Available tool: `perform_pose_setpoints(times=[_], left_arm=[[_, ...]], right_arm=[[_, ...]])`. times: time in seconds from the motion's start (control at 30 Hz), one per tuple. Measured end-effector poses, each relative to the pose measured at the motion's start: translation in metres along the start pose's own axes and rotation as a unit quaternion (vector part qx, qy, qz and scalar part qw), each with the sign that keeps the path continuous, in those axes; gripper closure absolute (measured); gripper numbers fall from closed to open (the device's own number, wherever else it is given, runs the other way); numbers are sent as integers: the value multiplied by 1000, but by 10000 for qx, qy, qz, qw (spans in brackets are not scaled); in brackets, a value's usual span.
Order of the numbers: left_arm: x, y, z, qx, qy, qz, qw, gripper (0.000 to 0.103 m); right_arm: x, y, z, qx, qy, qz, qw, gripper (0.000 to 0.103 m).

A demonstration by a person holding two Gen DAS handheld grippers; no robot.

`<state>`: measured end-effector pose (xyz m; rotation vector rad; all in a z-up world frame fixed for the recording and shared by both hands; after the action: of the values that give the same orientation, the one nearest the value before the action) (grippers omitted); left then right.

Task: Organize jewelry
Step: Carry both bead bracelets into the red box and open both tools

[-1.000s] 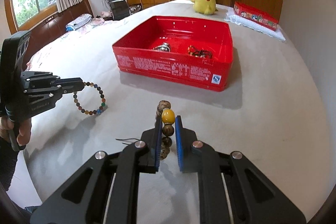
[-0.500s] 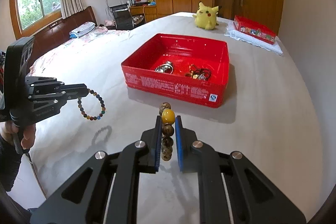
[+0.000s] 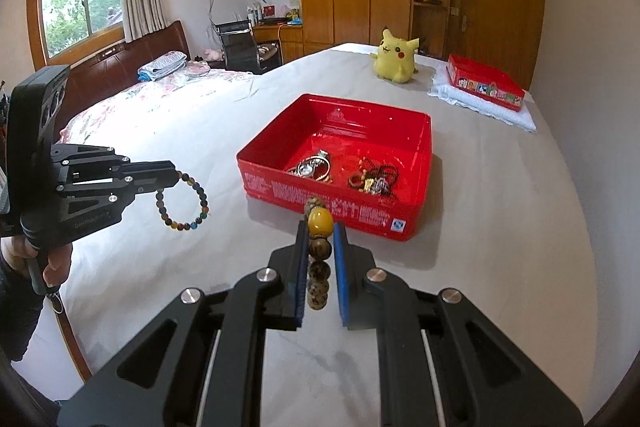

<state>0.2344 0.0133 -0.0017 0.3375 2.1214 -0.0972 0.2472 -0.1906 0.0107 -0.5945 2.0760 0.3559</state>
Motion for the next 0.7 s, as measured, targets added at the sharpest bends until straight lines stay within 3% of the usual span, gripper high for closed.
perform_pose_setpoints(times=[0.7], left_arm=[[-65,14,36,-102,-241,253,9993,96]], right_arm=[[-66,-14,34,-23,-181,-200,9996,93]])
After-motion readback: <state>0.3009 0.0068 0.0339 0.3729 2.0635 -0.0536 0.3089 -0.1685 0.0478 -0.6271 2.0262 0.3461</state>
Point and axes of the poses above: each gripper's, at about its wrist camera, not at the fingertips, and z roughly the way its jaws point, y to its left, x to its underside, the point moved 1 cm from there along z, roughly the way its jaws point, and after that the axes turned 8 degrees about -y, right-handed, at the moved point
